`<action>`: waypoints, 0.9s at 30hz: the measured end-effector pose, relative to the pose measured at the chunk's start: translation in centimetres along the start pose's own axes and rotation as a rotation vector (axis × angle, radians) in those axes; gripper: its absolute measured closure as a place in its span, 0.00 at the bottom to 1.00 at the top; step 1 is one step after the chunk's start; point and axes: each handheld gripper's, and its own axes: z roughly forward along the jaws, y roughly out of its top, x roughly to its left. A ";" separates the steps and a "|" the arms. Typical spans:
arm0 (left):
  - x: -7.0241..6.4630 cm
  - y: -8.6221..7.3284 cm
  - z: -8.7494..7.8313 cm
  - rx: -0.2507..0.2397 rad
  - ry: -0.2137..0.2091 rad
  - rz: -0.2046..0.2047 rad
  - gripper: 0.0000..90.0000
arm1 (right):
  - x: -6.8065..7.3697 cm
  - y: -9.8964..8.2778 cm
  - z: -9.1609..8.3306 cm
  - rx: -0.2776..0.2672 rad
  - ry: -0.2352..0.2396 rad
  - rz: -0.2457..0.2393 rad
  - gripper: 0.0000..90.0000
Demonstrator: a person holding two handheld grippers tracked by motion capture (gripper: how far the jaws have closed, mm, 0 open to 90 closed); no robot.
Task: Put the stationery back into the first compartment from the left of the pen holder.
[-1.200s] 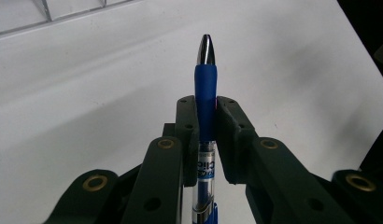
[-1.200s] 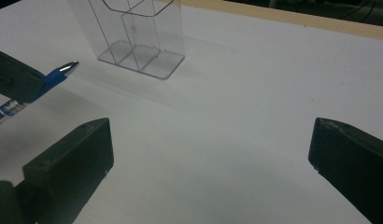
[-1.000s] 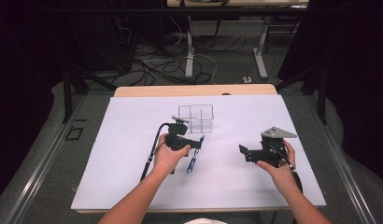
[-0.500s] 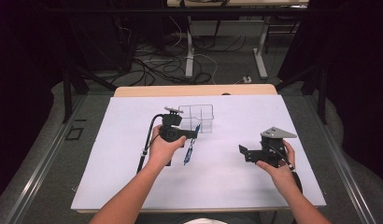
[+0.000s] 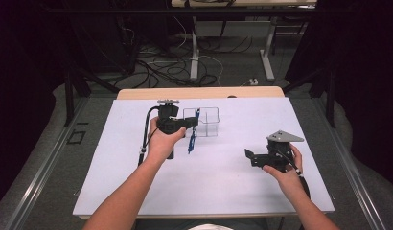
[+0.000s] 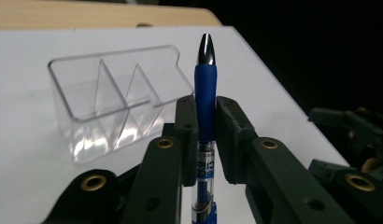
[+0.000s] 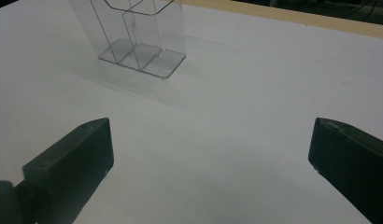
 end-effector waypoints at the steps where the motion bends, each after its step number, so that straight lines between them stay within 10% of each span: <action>1: 0.0 0.2 -0.1 -0.013 -0.002 -0.002 0.88 | 0.0 0.0 0.0 0.000 -0.001 0.002 0.00; 14: 0.5 2.9 -1.0 -0.190 -0.028 0.025 0.88 | -0.1 0.0 0.0 -0.001 -0.001 0.000 0.00; 27: 1.6 4.6 -1.5 -0.422 0.009 -0.048 0.88 | -0.1 0.0 0.0 0.001 -0.001 0.003 0.00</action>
